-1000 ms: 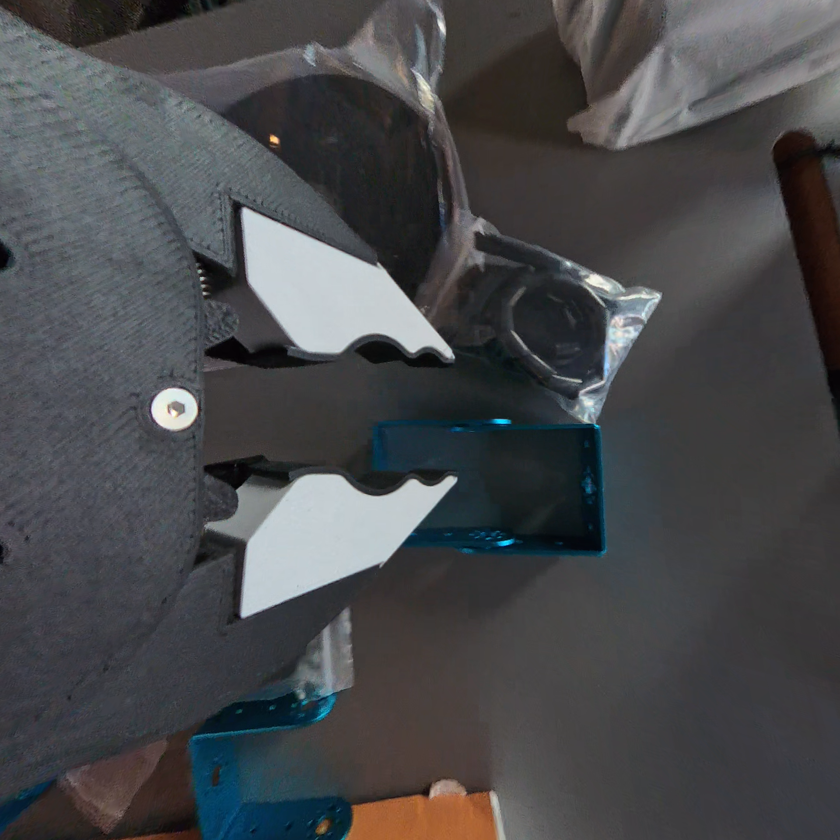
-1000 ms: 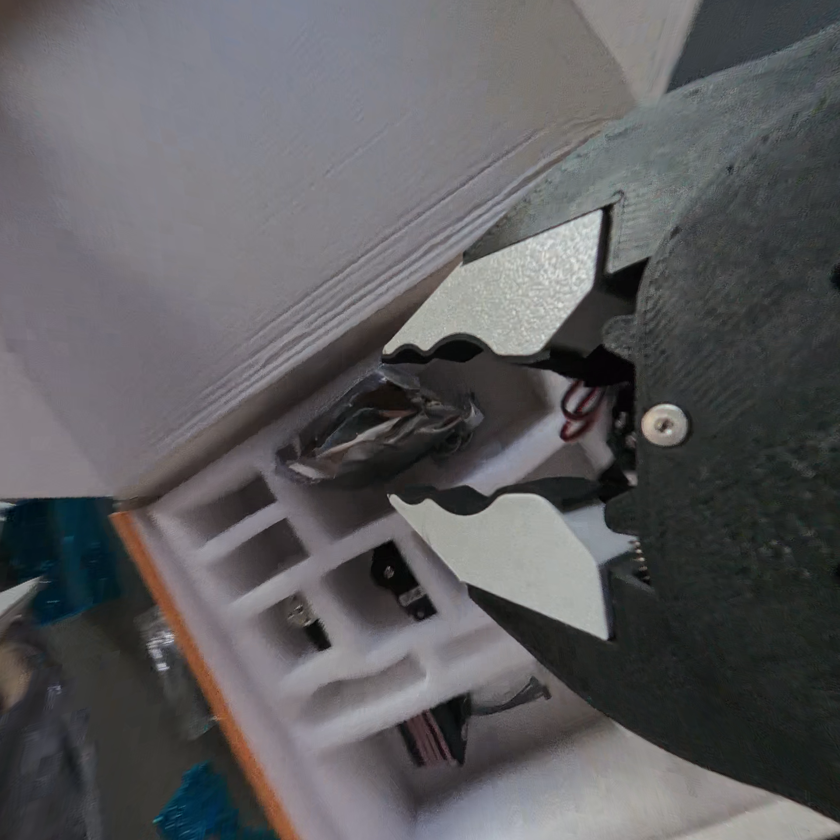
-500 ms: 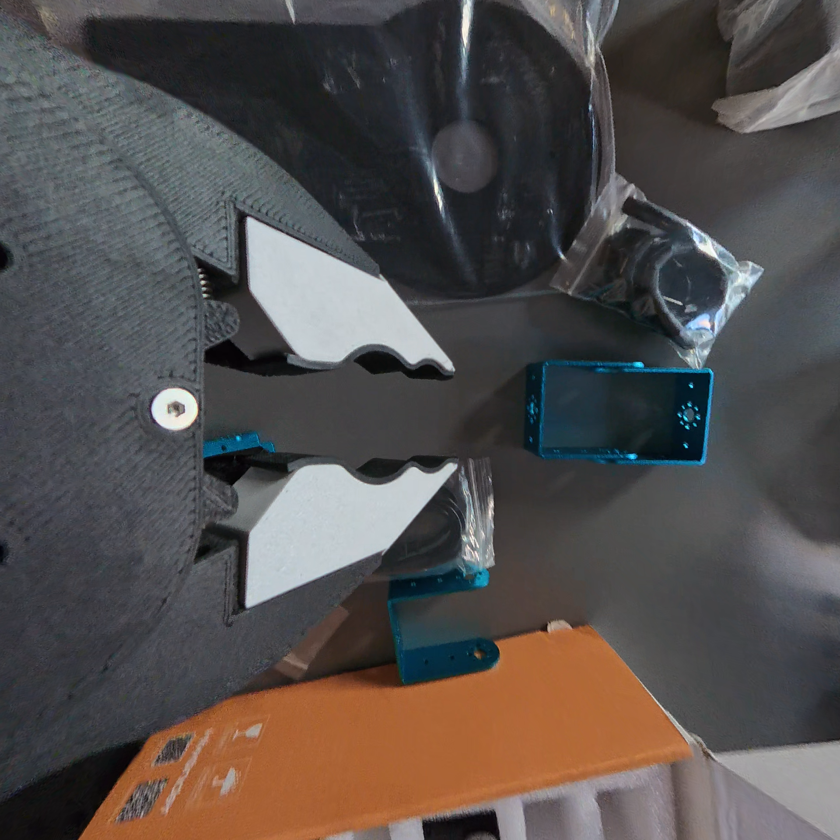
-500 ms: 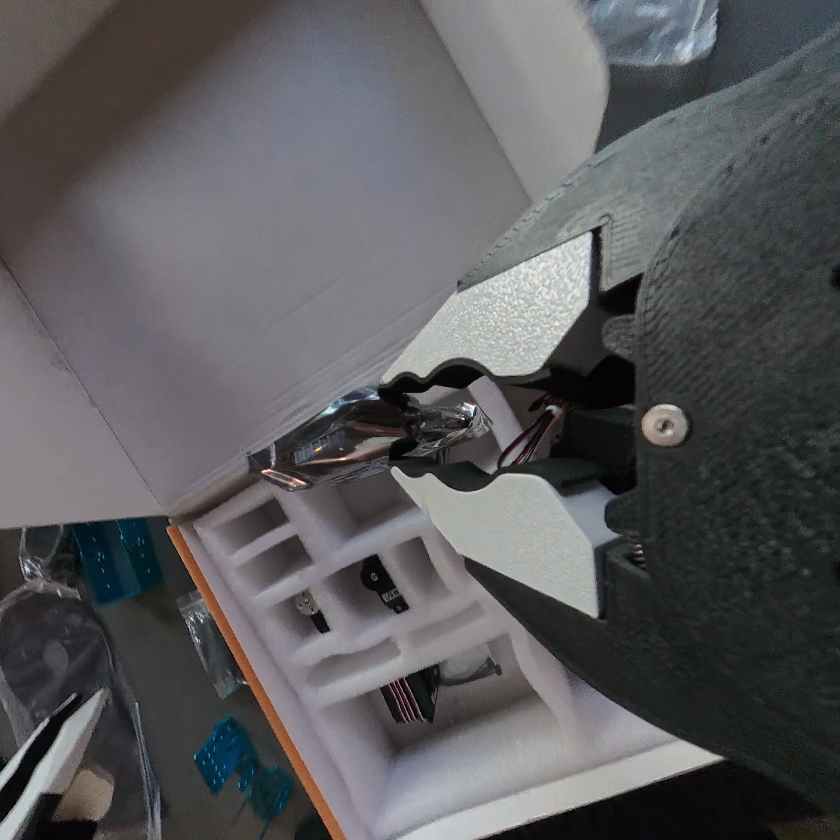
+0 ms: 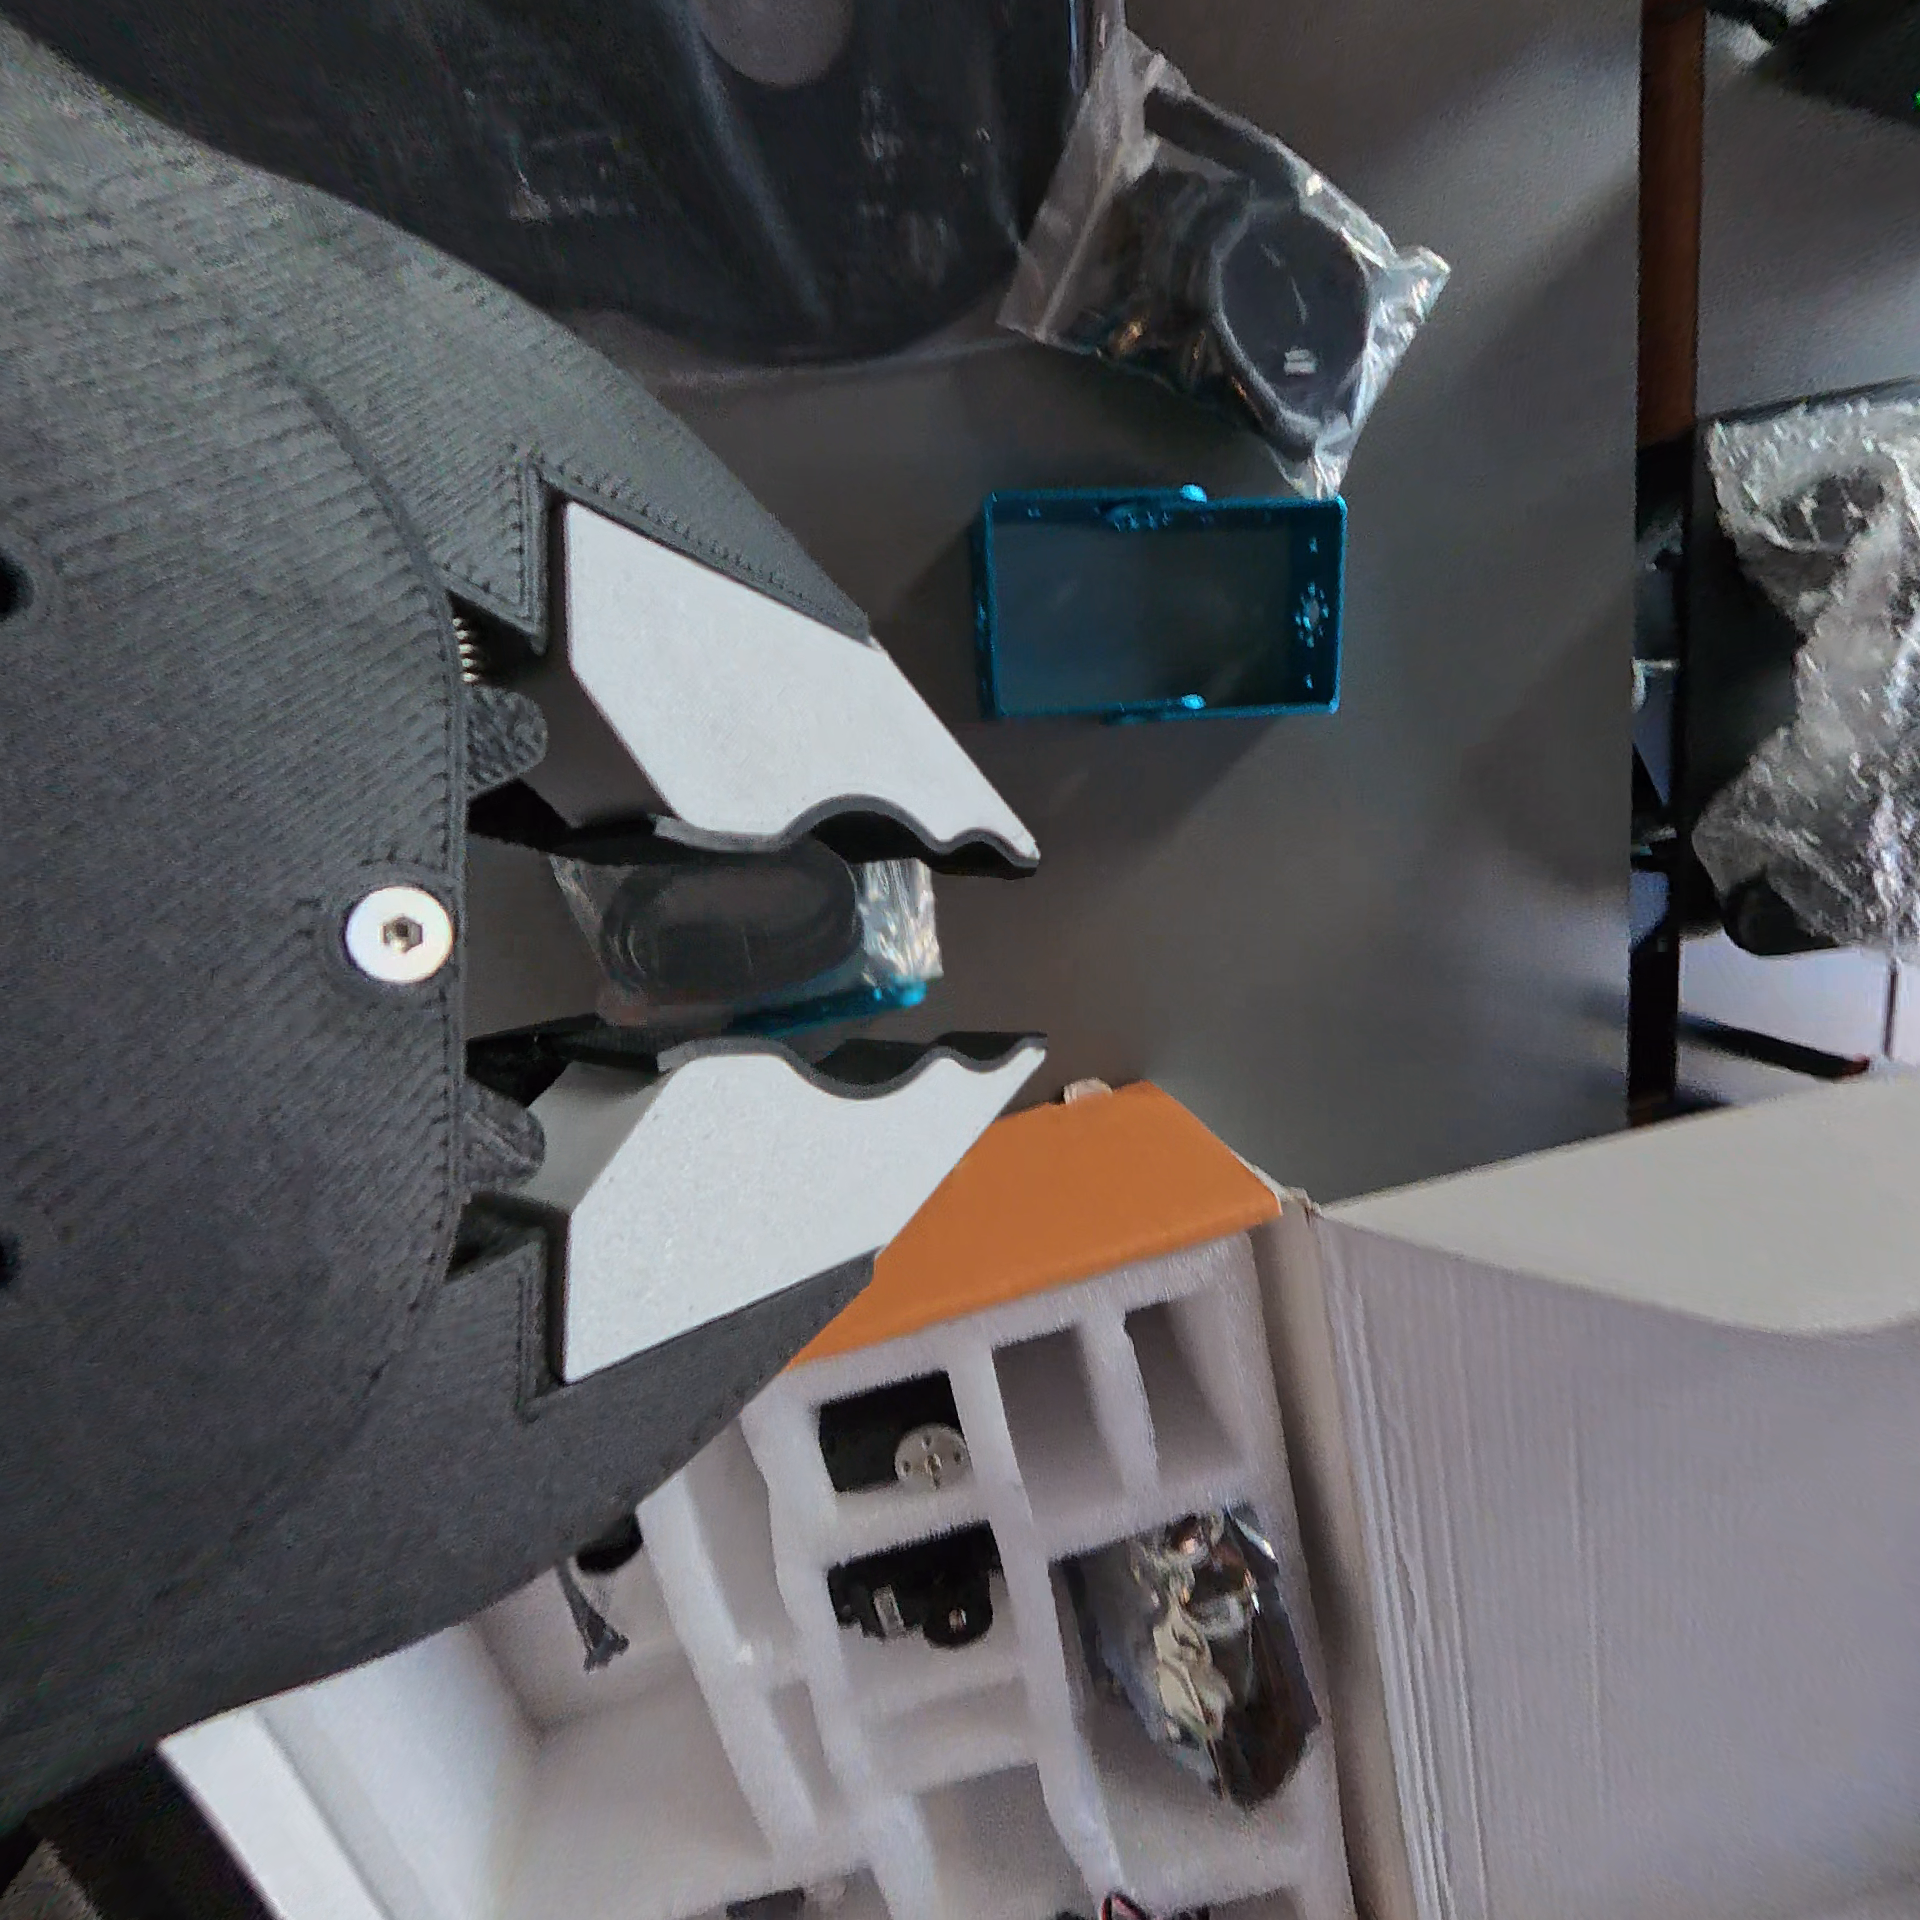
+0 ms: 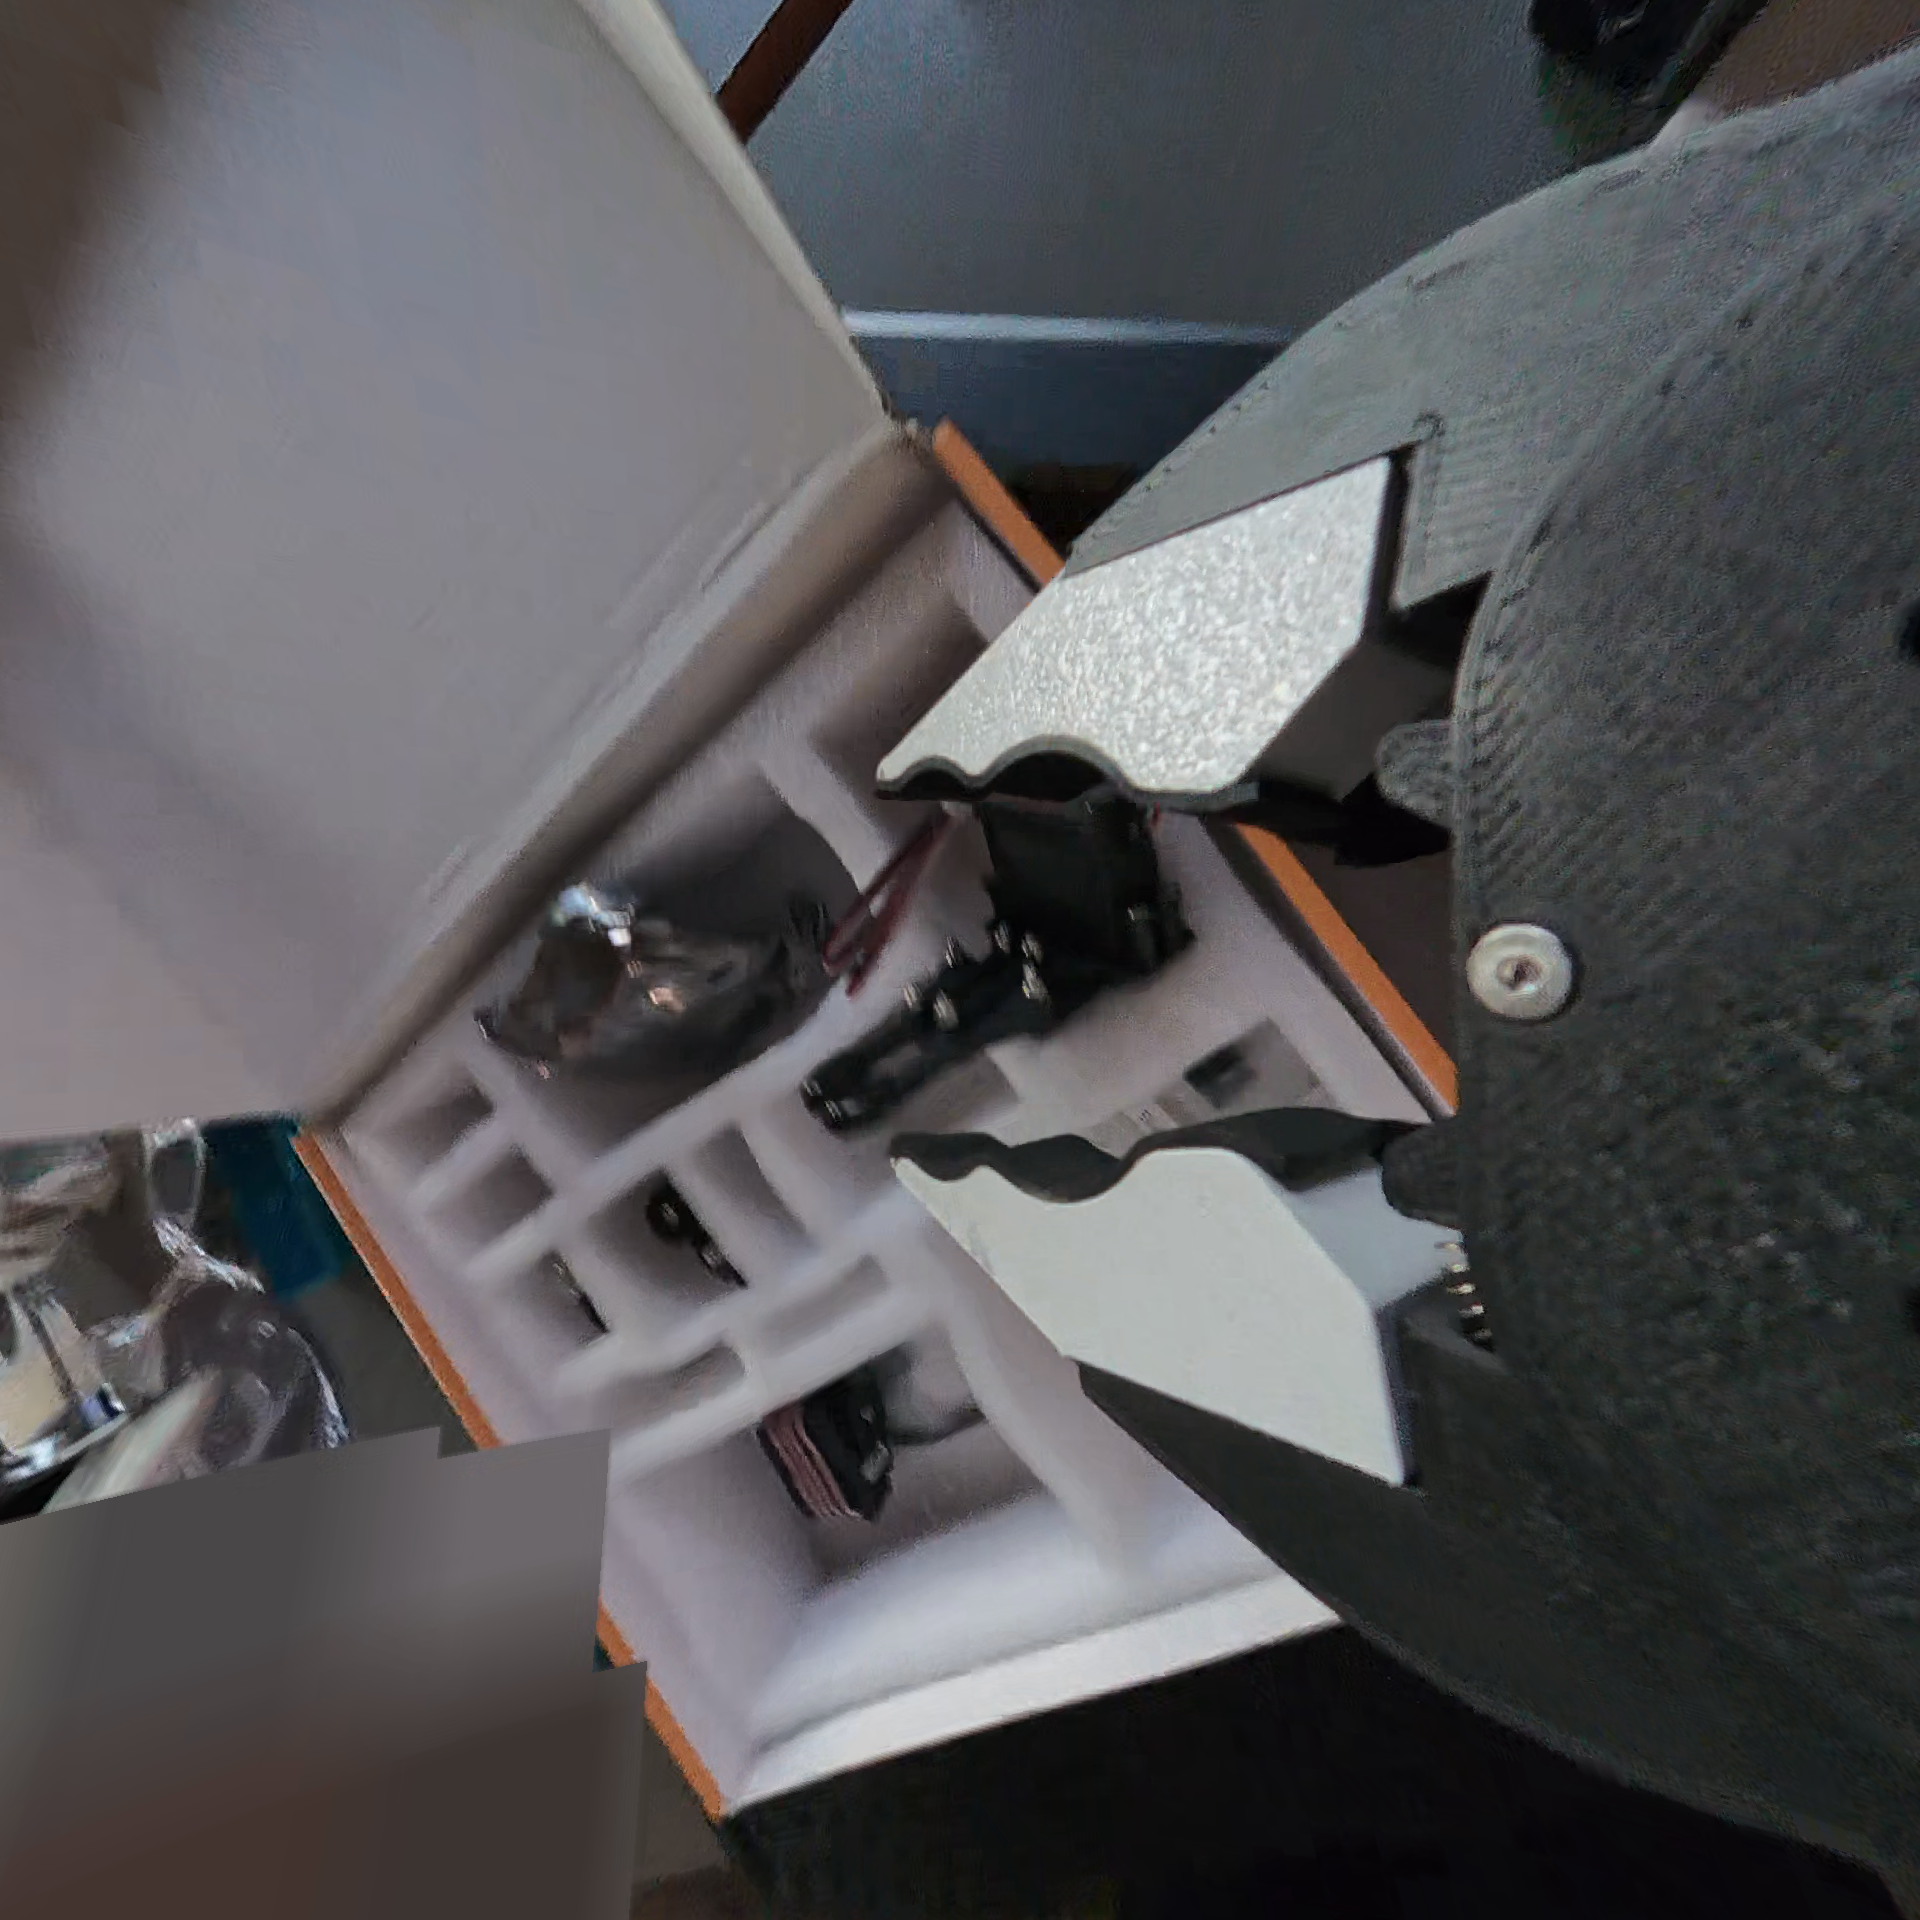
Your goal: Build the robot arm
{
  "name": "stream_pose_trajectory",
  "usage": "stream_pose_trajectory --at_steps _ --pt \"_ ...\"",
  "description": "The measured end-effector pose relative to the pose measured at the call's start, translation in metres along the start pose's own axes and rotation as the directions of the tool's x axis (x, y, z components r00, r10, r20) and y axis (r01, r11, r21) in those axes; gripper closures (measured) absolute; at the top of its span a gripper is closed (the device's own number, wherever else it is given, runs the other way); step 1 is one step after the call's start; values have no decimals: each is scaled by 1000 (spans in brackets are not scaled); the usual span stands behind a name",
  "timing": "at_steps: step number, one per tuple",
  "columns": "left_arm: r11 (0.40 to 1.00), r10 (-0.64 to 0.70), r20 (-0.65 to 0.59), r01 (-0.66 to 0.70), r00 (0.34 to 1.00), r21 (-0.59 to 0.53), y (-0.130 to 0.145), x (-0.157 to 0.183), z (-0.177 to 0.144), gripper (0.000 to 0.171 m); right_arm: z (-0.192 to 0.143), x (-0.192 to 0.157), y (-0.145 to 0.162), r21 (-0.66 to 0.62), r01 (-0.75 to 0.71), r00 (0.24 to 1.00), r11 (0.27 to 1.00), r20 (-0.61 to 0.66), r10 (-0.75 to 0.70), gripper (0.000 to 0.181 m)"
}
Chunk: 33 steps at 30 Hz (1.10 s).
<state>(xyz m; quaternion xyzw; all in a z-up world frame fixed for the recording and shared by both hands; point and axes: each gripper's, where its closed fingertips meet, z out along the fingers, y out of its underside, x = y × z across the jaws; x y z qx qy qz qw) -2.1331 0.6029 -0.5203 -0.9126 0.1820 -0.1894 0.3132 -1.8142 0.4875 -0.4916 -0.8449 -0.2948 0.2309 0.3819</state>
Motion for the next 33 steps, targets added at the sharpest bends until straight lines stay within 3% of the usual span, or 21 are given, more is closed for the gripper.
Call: stream_pose_trajectory --at_steps 4,6,7,9,12,16,19,22,29,33 --pt "1000 -10 -42 11 999 15 -10 20 4 145 23 -22 15 -66 198 978 978 -48 -201 139" --pt "1000 -1 -42 2 999 11 -12 26 7 146 36 -21 24 -113 231 968 966 -69 -240 152" --pt "1000 2 -43 -2 999 5 -12 29 8 146 38 -19 25 -113 241 964 964 -87 -251 169" --pt "1000 10 -50 -10 999 -4 -12 36 9 146 38 -13 19 -71 261 955 963 -127 -269 174" --pt "1000 29 -43 -29 999 -1 -15 42 7 147 22 4 -2 48 180 971 982 -171 -170 176" --pt "999 39 -41 -38 998 28 -20 46 0 149 -7 33 -27 211 -46 990 976 -122 73 177" --pt "999 32 -42 -31 999 36 -17 46 -4 149 -28 50 -46 283 -44 976 958 -192 102 177" --pt "999 7 -54 -5 999 35 -11 47 -7 150 -41 51 -66 348 -101 975 932 -150 162 178" --pt "999 -8 -55 10 998 40 -10 48 -13 152 -33 42 -68 310 -102 980 945 -134 149 177" --pt "995 86 -39 -83 996 54 -16 60 -15 151 -29 42 -66 303 -115 983 946 -106 153 177"
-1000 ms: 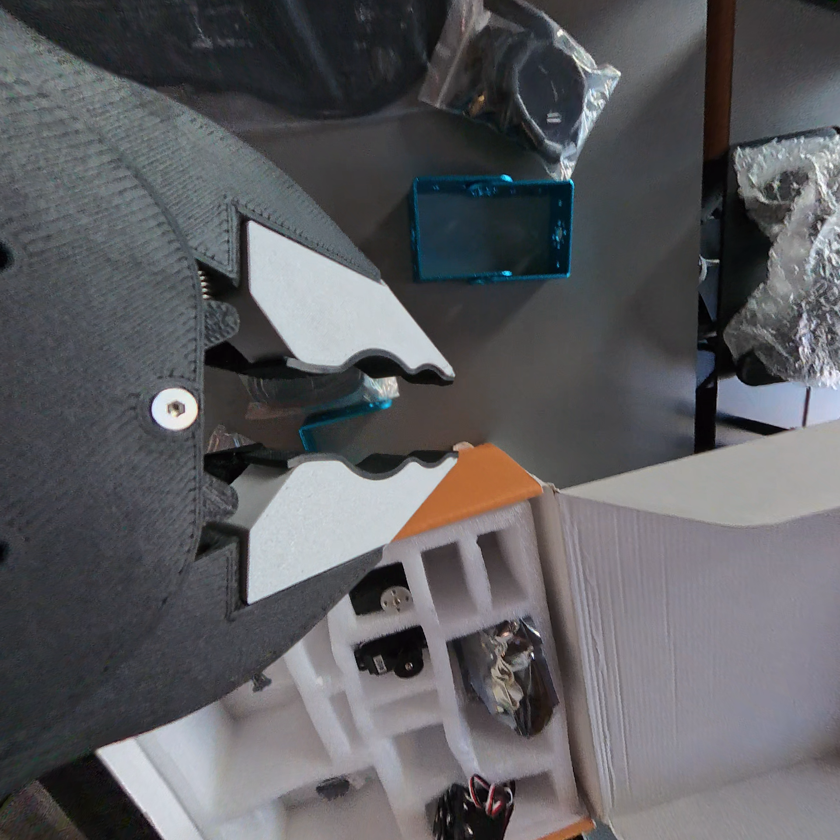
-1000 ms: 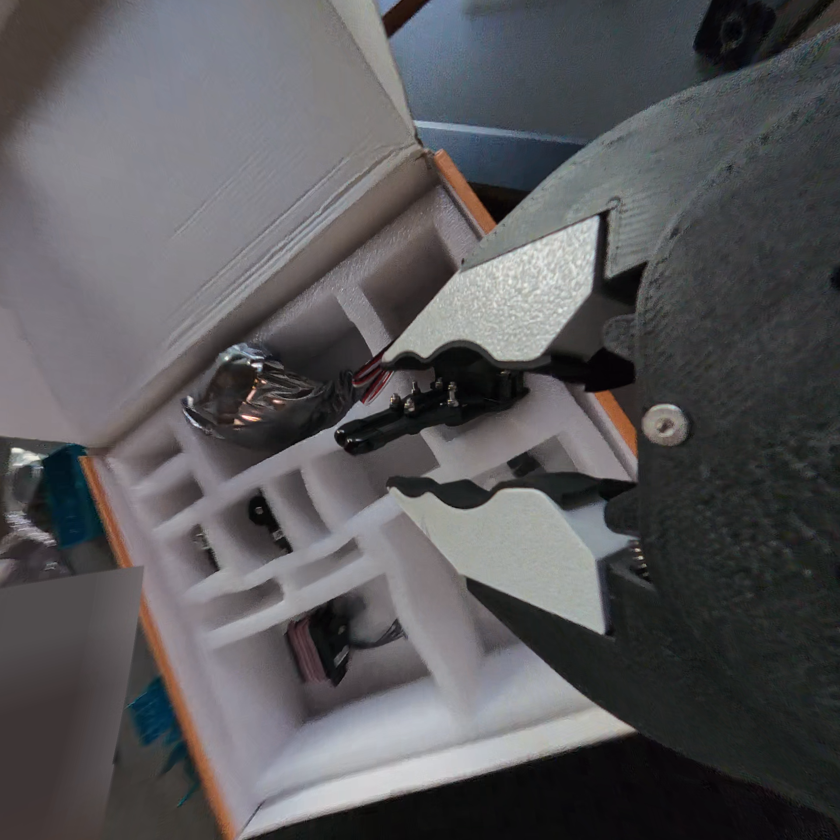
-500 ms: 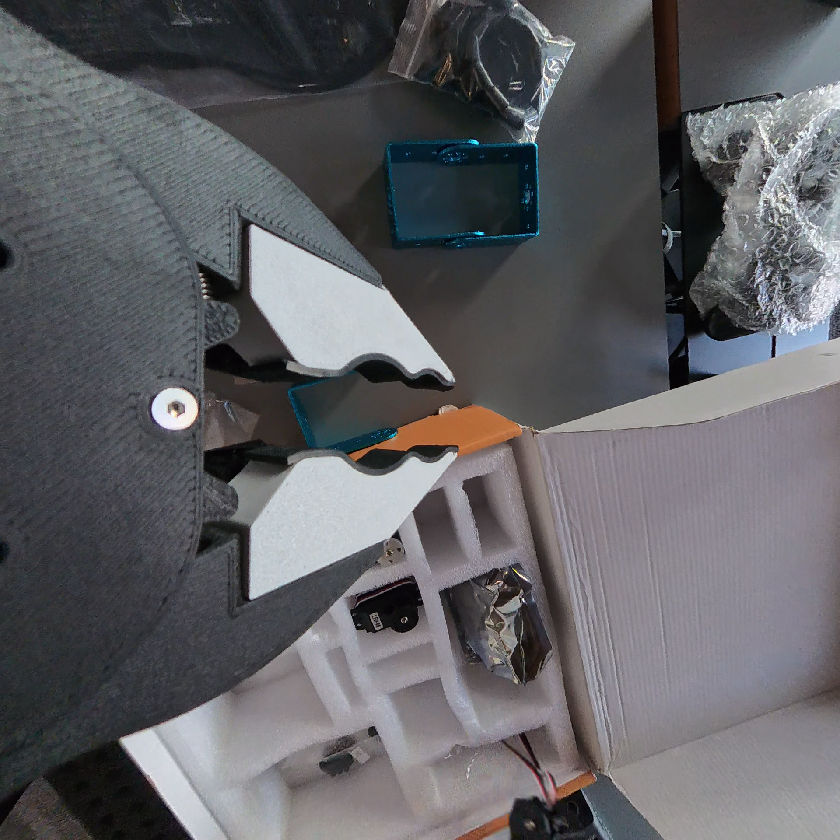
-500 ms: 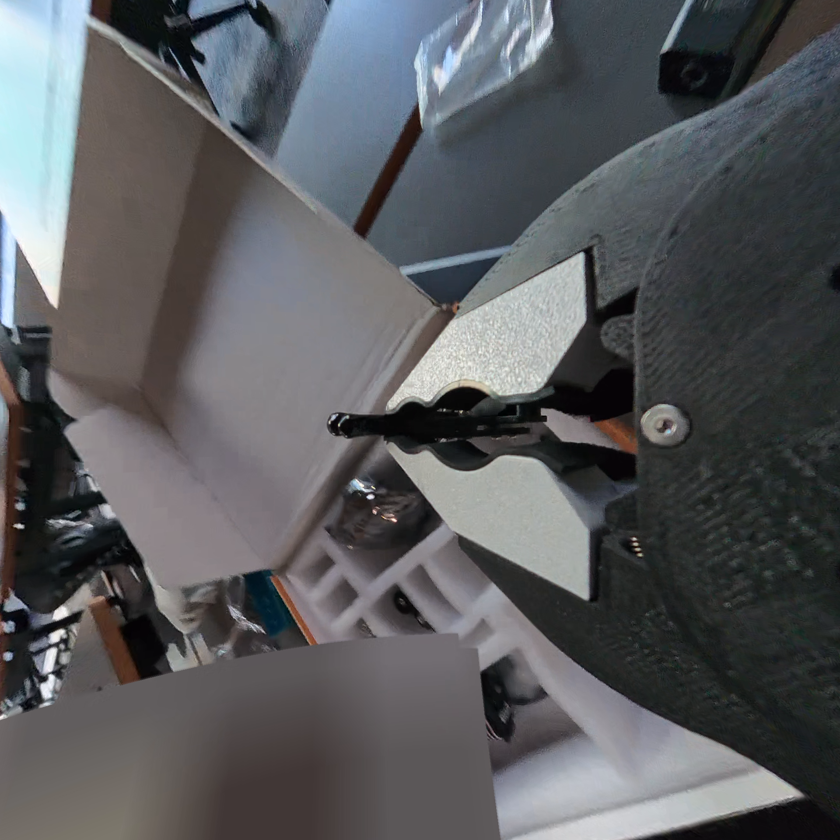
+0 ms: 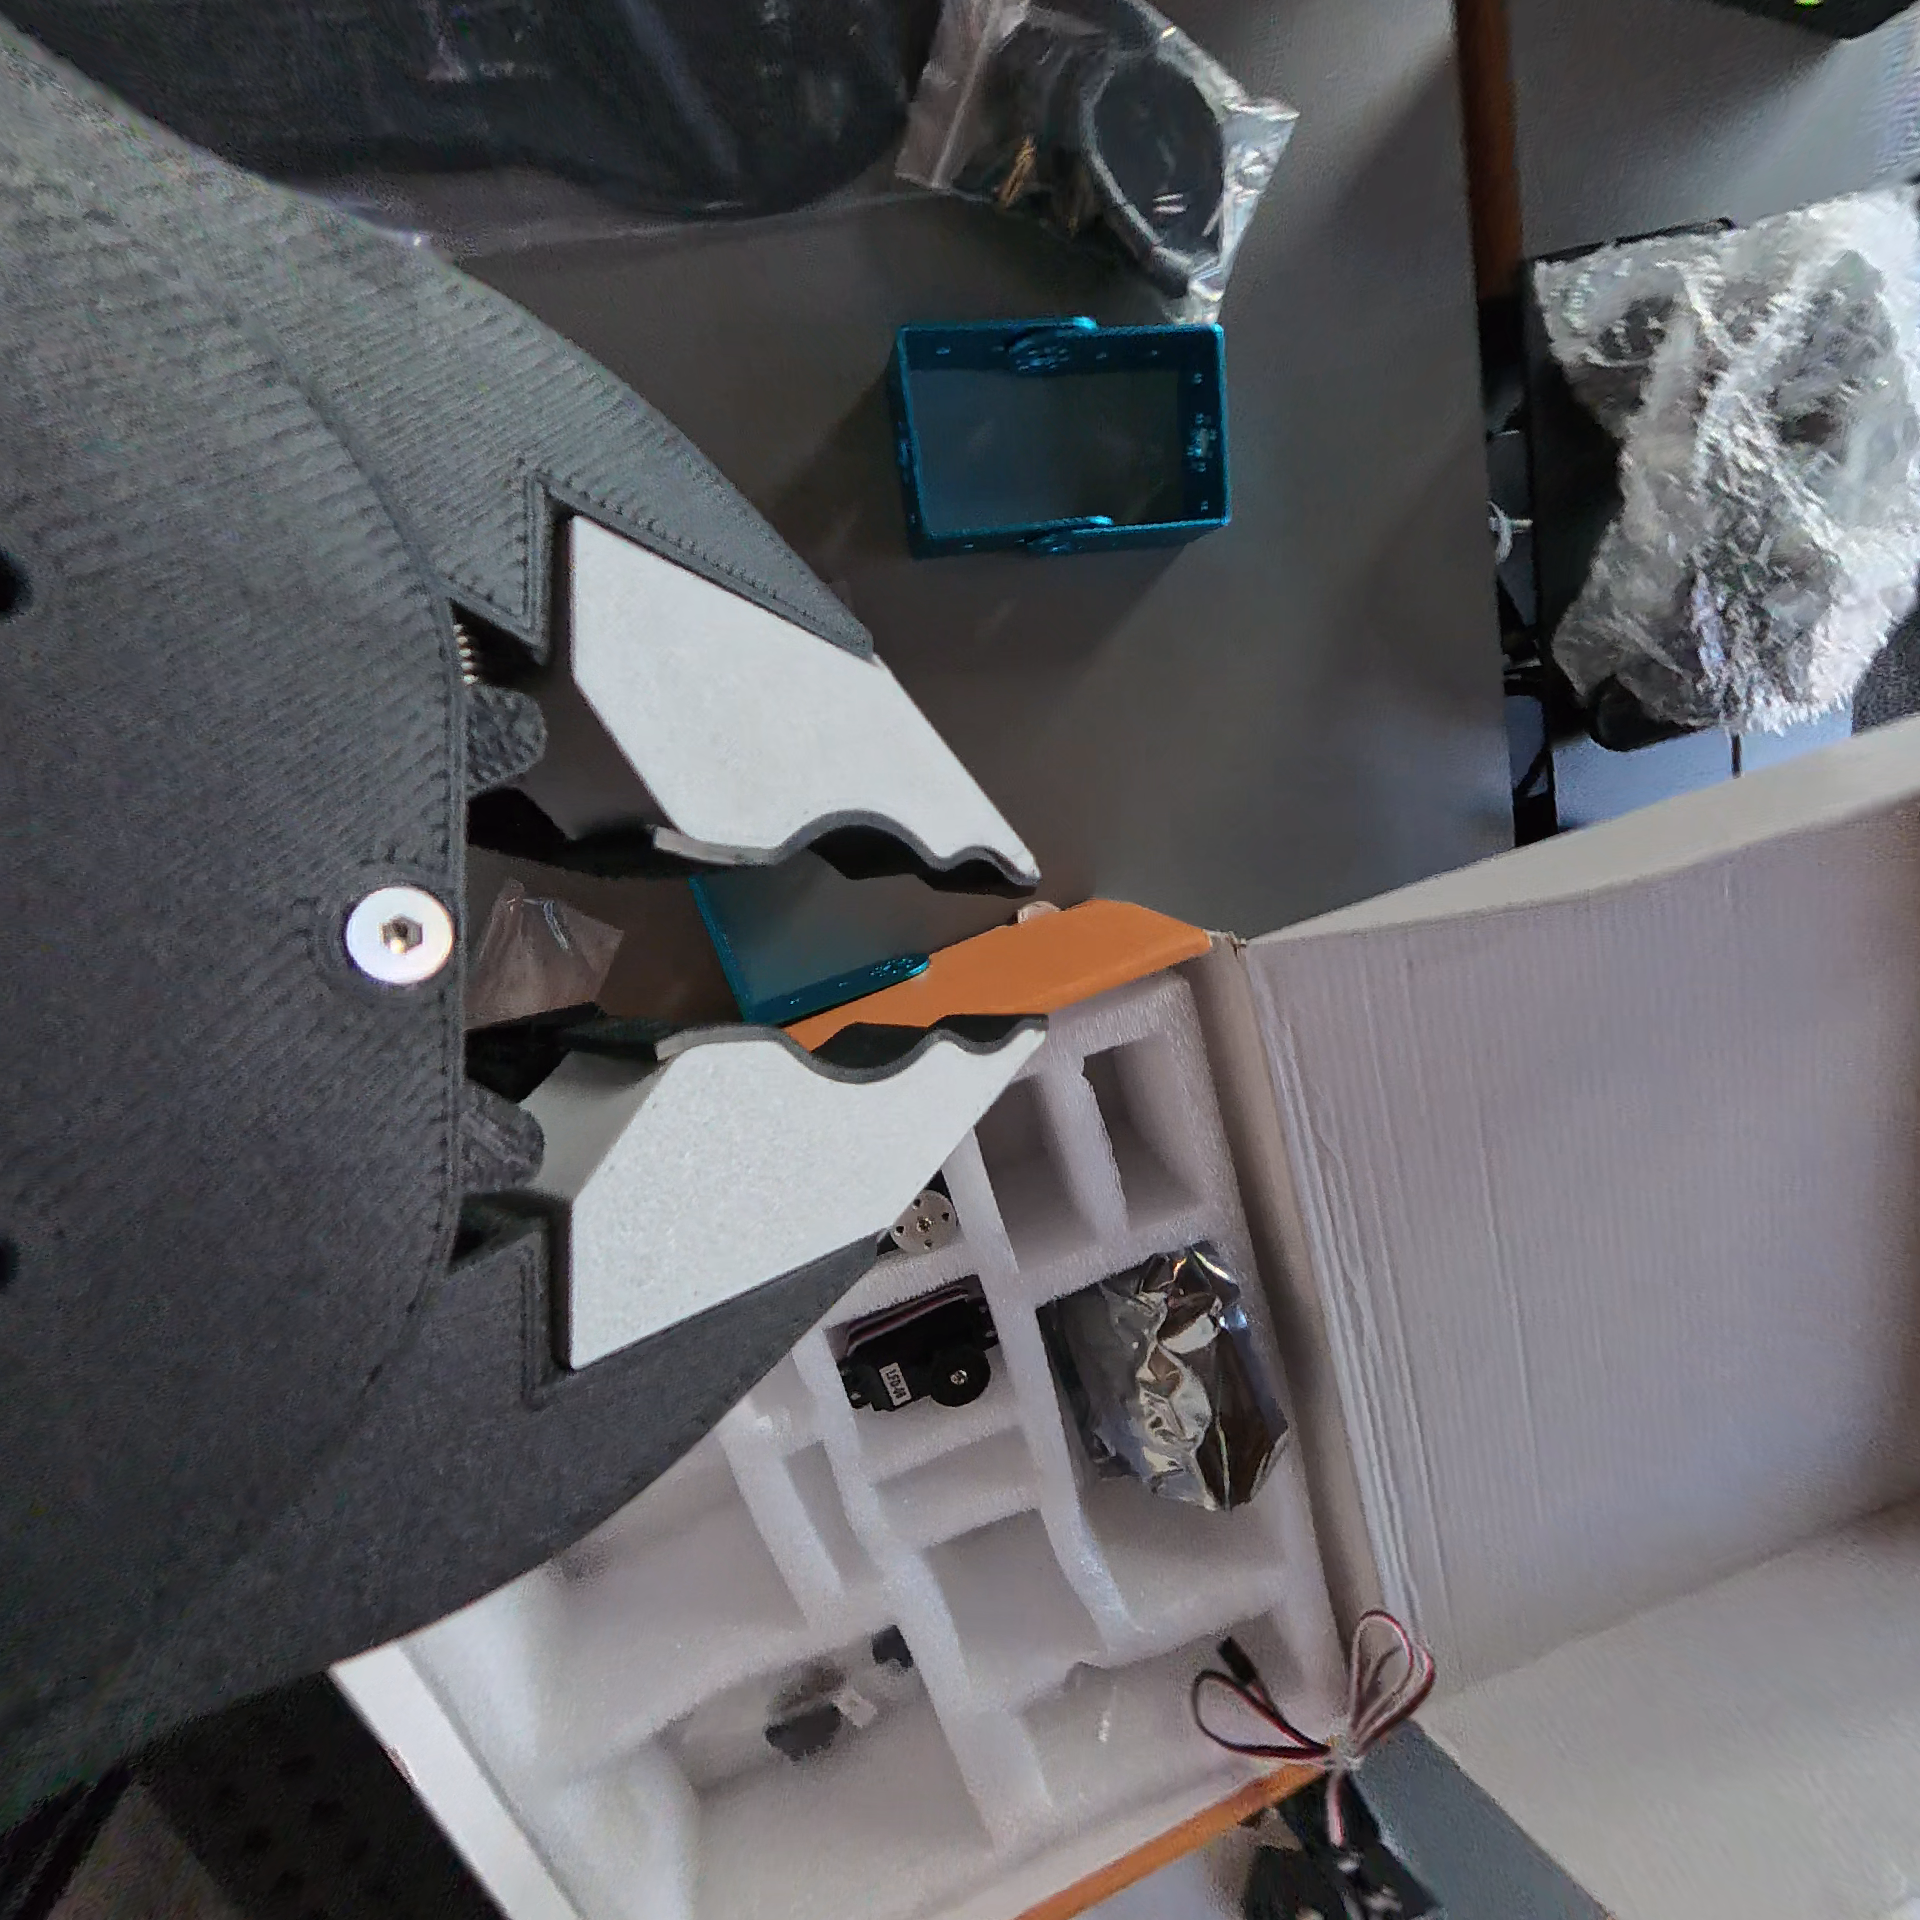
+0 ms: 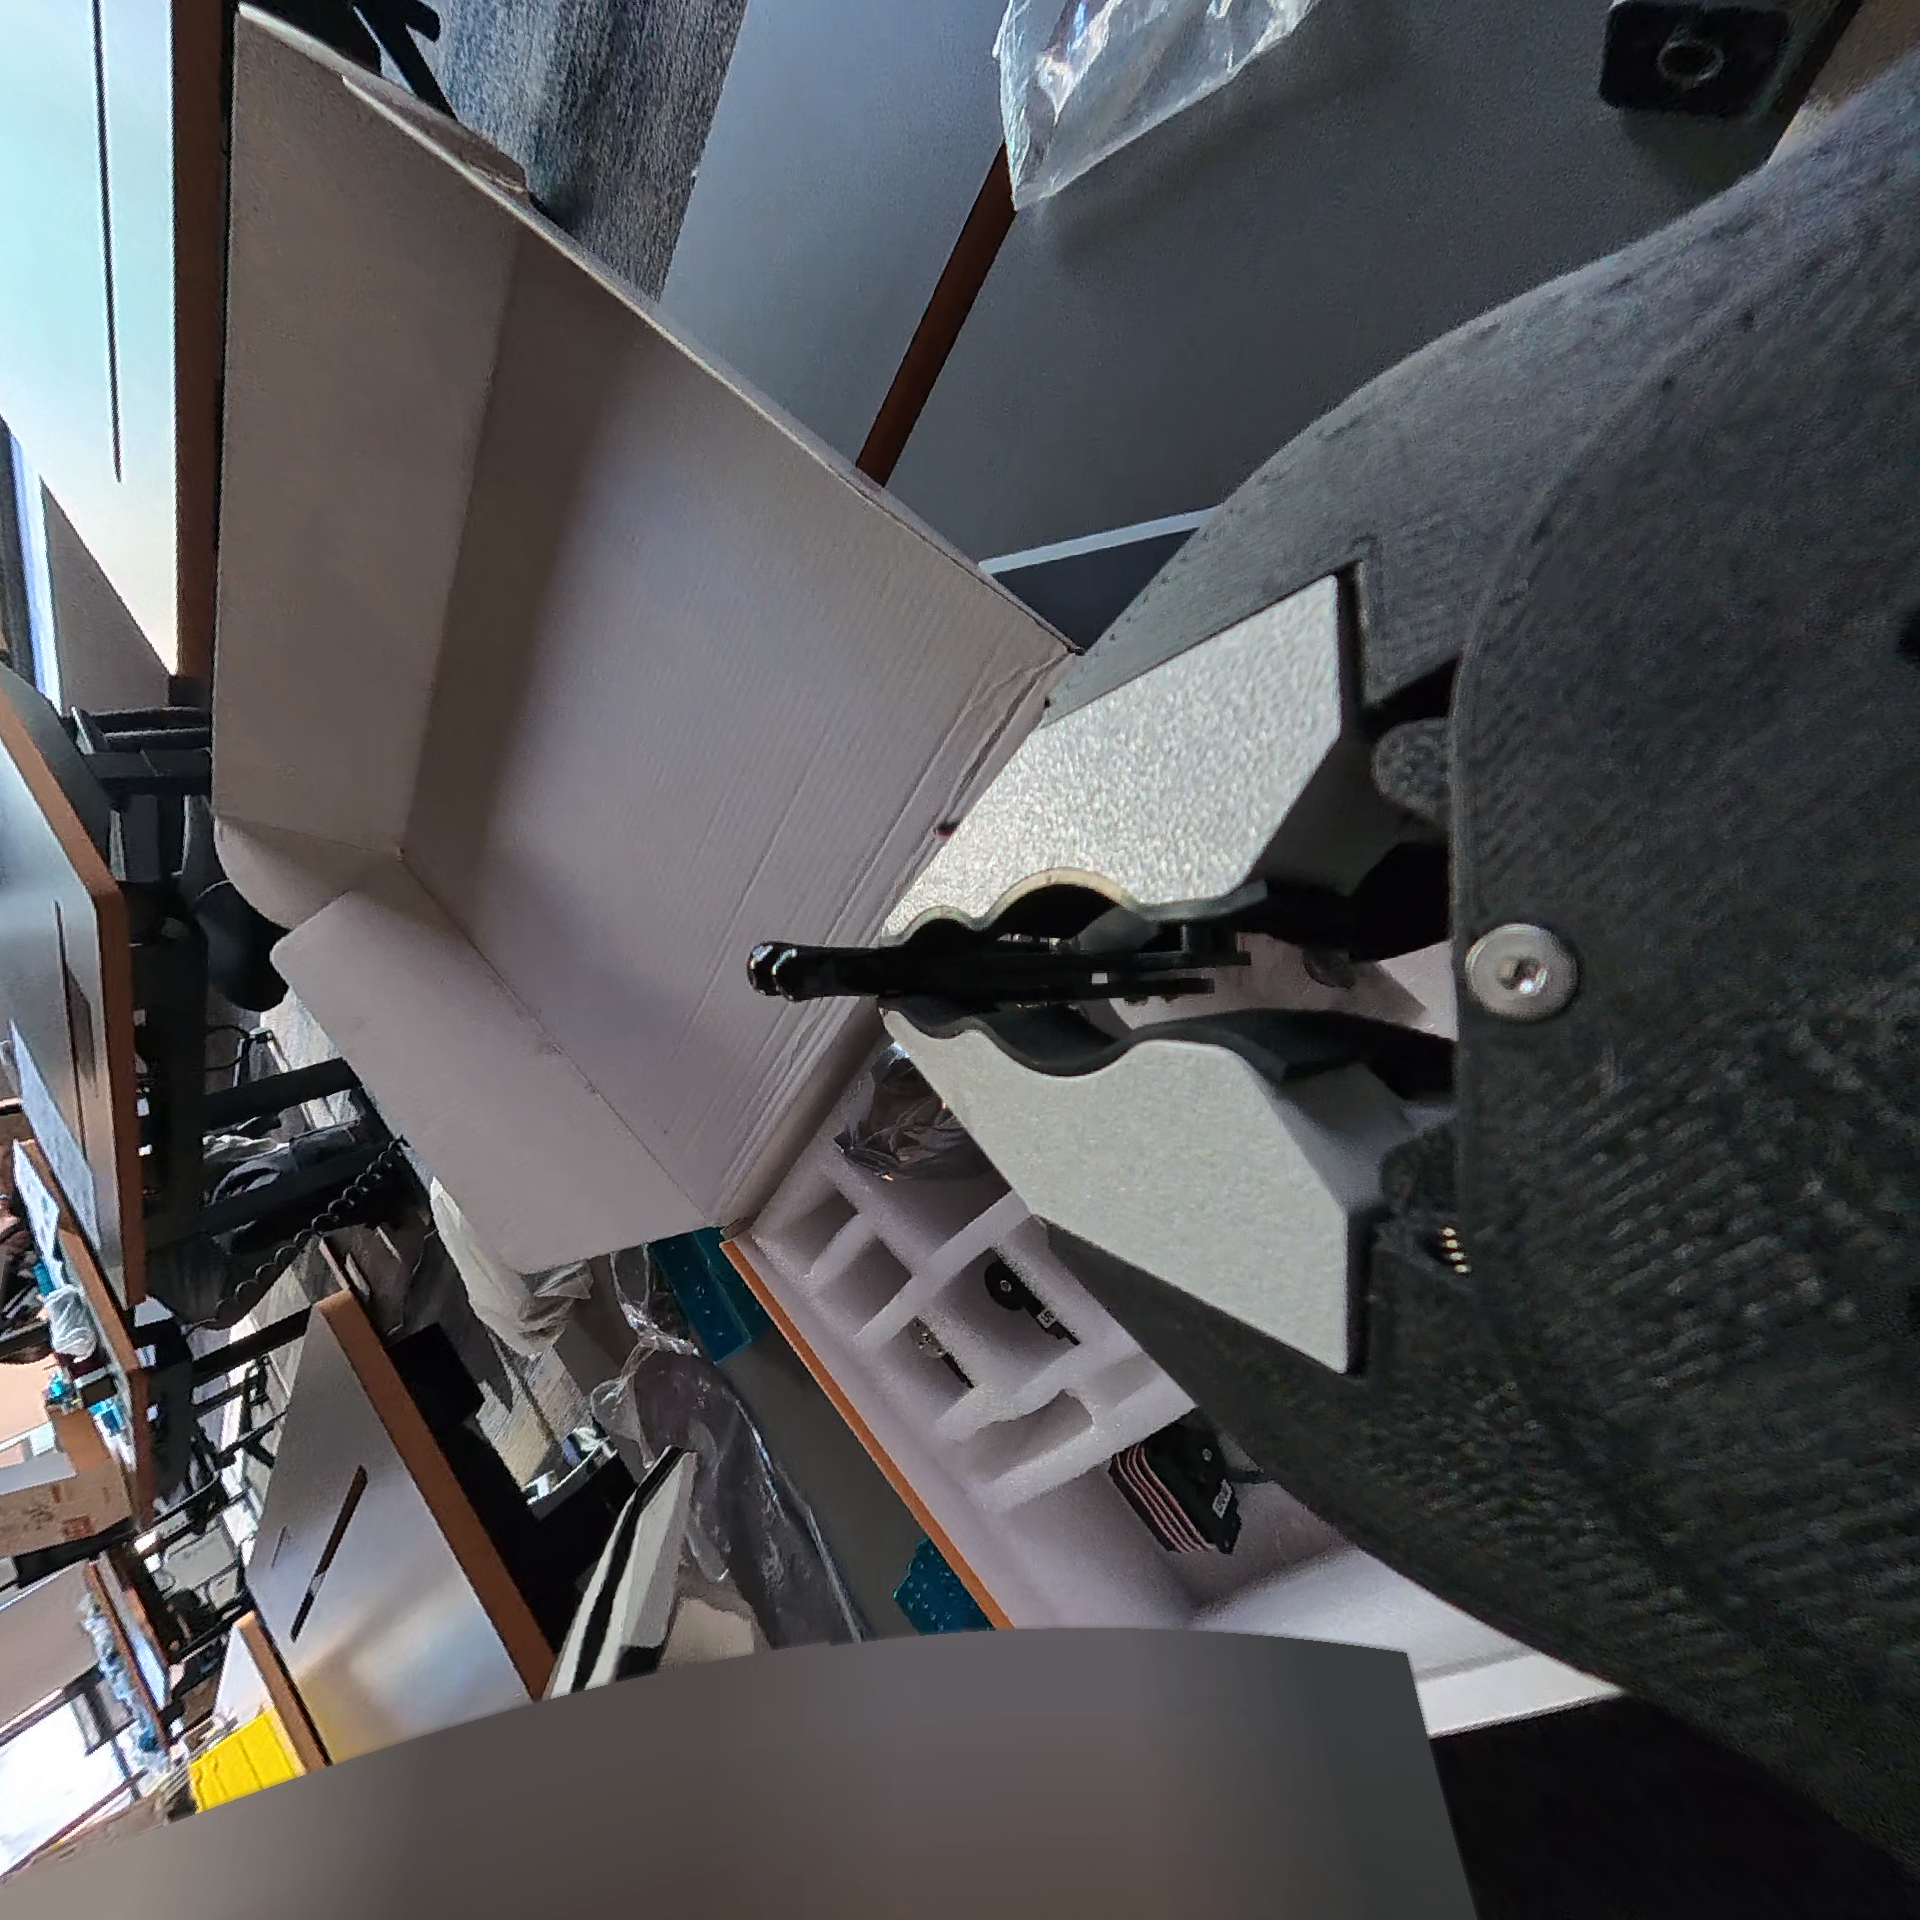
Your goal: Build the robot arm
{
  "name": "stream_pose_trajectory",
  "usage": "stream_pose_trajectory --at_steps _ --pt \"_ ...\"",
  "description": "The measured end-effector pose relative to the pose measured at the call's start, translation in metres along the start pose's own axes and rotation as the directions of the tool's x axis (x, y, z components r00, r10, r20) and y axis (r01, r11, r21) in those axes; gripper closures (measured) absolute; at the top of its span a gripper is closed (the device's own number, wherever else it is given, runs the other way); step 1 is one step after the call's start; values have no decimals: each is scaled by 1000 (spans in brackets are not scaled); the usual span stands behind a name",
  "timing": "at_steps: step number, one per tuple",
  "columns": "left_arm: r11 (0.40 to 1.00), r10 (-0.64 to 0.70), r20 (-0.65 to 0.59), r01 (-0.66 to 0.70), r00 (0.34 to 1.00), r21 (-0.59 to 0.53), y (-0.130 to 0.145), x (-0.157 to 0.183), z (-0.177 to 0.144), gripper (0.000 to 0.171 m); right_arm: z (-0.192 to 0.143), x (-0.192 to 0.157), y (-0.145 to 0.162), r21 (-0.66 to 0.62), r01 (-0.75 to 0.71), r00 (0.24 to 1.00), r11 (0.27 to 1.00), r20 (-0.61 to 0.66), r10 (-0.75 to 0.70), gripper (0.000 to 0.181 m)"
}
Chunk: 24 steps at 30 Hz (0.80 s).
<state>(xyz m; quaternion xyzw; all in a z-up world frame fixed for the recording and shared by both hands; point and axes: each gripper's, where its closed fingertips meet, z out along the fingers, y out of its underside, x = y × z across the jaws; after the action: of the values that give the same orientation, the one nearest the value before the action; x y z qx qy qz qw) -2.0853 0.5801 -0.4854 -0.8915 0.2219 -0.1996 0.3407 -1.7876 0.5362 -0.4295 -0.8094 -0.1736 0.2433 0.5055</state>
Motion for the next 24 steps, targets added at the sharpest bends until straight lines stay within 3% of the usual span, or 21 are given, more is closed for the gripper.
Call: stream_pose_trajectory --at_steps 2,4,6,8,10,14,17,21,24 --pt "998 70 -62 -70 996 0 -3 23 4 148 -2 1 -4 19 -19 1000 1000 12 18 177" --pt "994 106 -211 -104 972 23 -9 62 8 146 -5 0 -9 37 -49 998 998 37 47 177" --pt "985 174 -368 -161 913 66 -19 103 15 142 -5 -9 -12 28 -80 991 996 108 77 177" --pt "958 285 -438 -269 853 98 -31 129 26 127 0 -23 -15 -1 -90 979 996 184 89 178" --pt "930 360 -489 -347 794 122 -43 144 33 128 10 -42 -25 -27 -81 962 996 259 85 178" --pt "913 393 -551 -382 736 141 -62 147 25 129 37 -86 -50 -69 -18 911 997 410 44 177" --pt "904 411 -563 -399 717 152 -64 139 17 114 63 -109 -56 -118 -24 860 993 503 81 176" --pt "930 346 -668 -333 659 154 -58 135 10 116 110 -136 -45 -188 -8 818 982 564 114 176" --pt "952 277 -657 -294 701 88 -41 114 24 121 152 -149 -20 -271 4 814 963 560 154 176"
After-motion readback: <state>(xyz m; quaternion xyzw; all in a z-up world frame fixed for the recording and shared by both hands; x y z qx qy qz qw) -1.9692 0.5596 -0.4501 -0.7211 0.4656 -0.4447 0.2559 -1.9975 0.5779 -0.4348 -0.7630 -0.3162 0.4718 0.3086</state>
